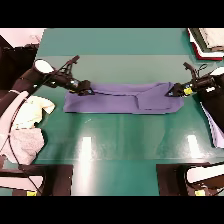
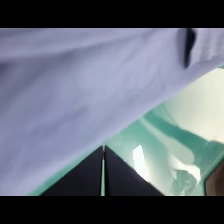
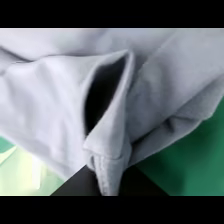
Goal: Fold the shirts.
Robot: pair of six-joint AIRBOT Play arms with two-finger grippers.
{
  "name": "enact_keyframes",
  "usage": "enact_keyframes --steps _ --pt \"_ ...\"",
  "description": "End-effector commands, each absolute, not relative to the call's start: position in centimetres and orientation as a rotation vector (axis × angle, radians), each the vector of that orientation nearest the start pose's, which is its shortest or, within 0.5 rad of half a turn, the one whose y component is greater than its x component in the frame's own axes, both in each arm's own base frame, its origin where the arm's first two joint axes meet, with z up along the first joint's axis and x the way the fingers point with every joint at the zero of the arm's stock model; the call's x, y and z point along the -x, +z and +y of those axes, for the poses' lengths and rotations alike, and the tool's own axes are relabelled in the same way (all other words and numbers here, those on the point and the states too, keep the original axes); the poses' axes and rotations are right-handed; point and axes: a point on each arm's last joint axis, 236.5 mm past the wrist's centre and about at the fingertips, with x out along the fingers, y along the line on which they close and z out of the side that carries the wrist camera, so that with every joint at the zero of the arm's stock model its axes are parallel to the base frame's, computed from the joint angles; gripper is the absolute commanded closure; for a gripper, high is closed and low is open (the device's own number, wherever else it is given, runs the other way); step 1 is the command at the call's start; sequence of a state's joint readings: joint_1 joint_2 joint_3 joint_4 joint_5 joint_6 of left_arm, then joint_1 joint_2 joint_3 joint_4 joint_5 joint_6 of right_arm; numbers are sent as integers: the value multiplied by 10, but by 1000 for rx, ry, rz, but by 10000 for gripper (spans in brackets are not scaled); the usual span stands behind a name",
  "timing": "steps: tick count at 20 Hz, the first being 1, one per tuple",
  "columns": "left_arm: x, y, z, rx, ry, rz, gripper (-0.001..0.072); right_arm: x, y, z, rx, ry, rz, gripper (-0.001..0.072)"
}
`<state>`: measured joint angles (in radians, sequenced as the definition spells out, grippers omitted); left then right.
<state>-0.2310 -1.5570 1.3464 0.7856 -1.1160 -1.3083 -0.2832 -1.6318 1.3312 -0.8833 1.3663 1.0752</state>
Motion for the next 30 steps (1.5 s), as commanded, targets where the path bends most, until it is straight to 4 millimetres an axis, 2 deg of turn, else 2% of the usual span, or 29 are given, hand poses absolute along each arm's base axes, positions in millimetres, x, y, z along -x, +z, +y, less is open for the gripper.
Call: enact_keyframes --steps 1,5,8,11,13,16,18,20,22,25,27,30 --pt "-418 13 -303 346 -792 1237 684 -413 15 48 -460 525 1308 700" --pt "-427 -12 -365 320 -857 1268 684 -424 85 85 -424 571 1275 700" --pt "-431 -41 -390 320 -866 1309 683 -430 132 128 -355 634 1206 700" --pt "-442 -62 -391 358 -818 1324 683 -429 171 168 -292 702 1127 700" --pt "-450 -60 -389 362 -807 1300 683 -428 190 193 -259 747 1084 700" --pt "-450 -52 -383 323 -831 1302 683 -431 203 227 -223 809 1052 700" --pt "-448 -42 -374 299 -855 1318 683 -433 199 247 -214 838 1050 700" --pt "-455 -22 -355 283 -866 1305 684 -434 185 264 -225 848 1061 700" --pt "-469 2 -322 261 -826 1266 684 -434 174 279 -216 866 1052 700" --pt "-487 41 -244 144 -691 1207 683 -433 176 306 -202 900 1009 700" --pt "-487 69 -192 99 -608 1189 683 -432 176 326 -186 935 997 700" --pt "-479 111 -132 91 -511 1152 683 -431 164 362 -186 968 979 700"
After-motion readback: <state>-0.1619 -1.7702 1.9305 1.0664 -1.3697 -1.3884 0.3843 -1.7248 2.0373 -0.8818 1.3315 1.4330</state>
